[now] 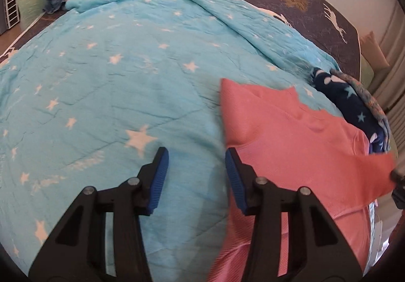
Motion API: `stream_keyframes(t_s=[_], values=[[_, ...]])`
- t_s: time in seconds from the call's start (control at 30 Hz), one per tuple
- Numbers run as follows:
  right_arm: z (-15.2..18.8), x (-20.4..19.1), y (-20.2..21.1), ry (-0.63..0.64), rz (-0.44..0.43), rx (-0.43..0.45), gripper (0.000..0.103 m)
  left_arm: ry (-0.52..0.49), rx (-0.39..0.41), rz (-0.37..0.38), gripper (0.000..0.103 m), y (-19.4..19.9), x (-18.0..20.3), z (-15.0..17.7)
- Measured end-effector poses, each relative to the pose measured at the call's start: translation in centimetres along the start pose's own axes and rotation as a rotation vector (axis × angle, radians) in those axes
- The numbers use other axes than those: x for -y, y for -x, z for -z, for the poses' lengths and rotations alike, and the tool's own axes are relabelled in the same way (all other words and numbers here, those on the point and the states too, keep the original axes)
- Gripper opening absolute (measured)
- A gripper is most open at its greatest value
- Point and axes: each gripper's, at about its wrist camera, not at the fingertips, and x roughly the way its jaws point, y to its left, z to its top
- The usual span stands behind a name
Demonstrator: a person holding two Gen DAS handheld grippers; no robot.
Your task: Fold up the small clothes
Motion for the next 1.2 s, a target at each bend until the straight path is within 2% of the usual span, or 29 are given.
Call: stream_keyframes(t_s=[0.03, 0.1, 0.13, 0.17, 0.27, 0.33, 0.4, 0.47, 0.53, 0.57, 0.6, 0.67, 0.7, 0.77, 0.83, 0.93, 0.97, 1.03, 1.1, 1.13, 1.2], values=[[0.0, 0.3, 0.4, 0.002, 0.164, 0.01, 0.005, 0.001, 0.011, 0.005, 0.049, 0.4, -0.2, 0.1], [0.3, 1.6, 0.6, -0.016, 0.372, 0.009, 0.008, -0.002, 0.025, 0.021, 0.049, 0.7, -0.2, 0.0], [0.6, 2.7, 0.6, -0.039, 0.442, -0.002, 0.008, -0.005, 0.03, 0.03, 0.049, 0.8, 0.0, -0.1], [0.8, 3.8, 0.7, -0.064, 0.452, -0.019, 0.008, -0.014, 0.033, 0.046, 0.049, 1.1, 0.3, -0.1], [1.8, 5.8, 1.7, -0.128, 0.419, -0.025, 0.008, -0.042, 0.049, 0.086, 0.049, 1.5, 1.4, -0.5], [2.3, 4.4, 2.2, -0.045, 0.418, 0.019, 0.008, -0.059, 0.063, 0.118, 0.05, 1.7, 2.1, -0.6], [2.9, 2.2, 2.1, 0.066, 0.381, 0.038, 0.008, -0.078, 0.065, 0.131, 0.05, 1.6, 2.9, -0.7], [3.5, -0.3, 1.2, 0.164, 0.28, 0.005, 0.009, -0.107, 0.053, 0.097, 0.05, 0.8, 3.5, -0.7], [4.0, -1.7, -0.5, 0.194, 0.2, -0.059, 0.011, -0.145, 0.026, 0.003, 0.05, -0.6, 3.6, -0.4], [4.2, -1.9, -1.8, 0.19, 0.197, -0.098, 0.011, -0.161, -0.008, -0.073, 0.051, -1.7, 3.2, -0.2], [4.2, -1.6, -3.0, 0.18, 0.218, -0.126, 0.011, -0.134, -0.029, -0.072, 0.054, -2.1, 2.4, -0.2], [4.2, 0.3, -4.9, 0.158, 0.359, -0.149, 0.009, -0.054, -0.007, -0.045, 0.053, -0.9, 0.9, -0.6], [4.2, 1.3, -5.4, 0.143, 0.39, -0.149, 0.008, -0.041, 0.011, -0.044, 0.052, -0.1, 0.5, -0.8], [4.5, 2.0, -4.5, 0.108, 0.318, -0.107, 0.01, -0.04, 0.049, 0.028, 0.052, 2.2, 0.1, -0.7], [4.7, 1.7, -3.3, 0.126, 0.285, -0.09, 0.012, -0.059, 0.05, 0.174, 0.052, 4.8, 0.3, 0.1], [5.3, 0.8, -1.9, 0.169, 0.282, -0.058, 0.018, -0.125, -0.037, 0.342, 0.052, 6.4, 1.8, 2.0], [5.9, 0.3, -1.4, 0.18, 0.282, -0.055, 0.019, -0.14, -0.091, 0.405, 0.052, 6.4, 2.4, 3.1], [6.4, -0.2, -1.1, 0.2, 0.273, -0.05, 0.019, -0.12, -0.178, 0.444, 0.052, 5.3, 3.0, 4.6], [7.0, -1.4, -0.9, 0.205, 0.261, -0.044, 0.02, -0.081, -0.204, 0.416, 0.052, 3.6, 3.1, 5.3], [7.2, -1.7, -0.7, 0.21, 0.257, -0.039, 0.021, -0.055, -0.198, 0.394, 0.052, 2.8, 2.9, 5.2], [8.0, -2.4, -1.0, 0.225, 0.26, -0.03, 0.022, 0.013, -0.105, 0.356, 0.051, 1.7, 1.6, 4.4]])
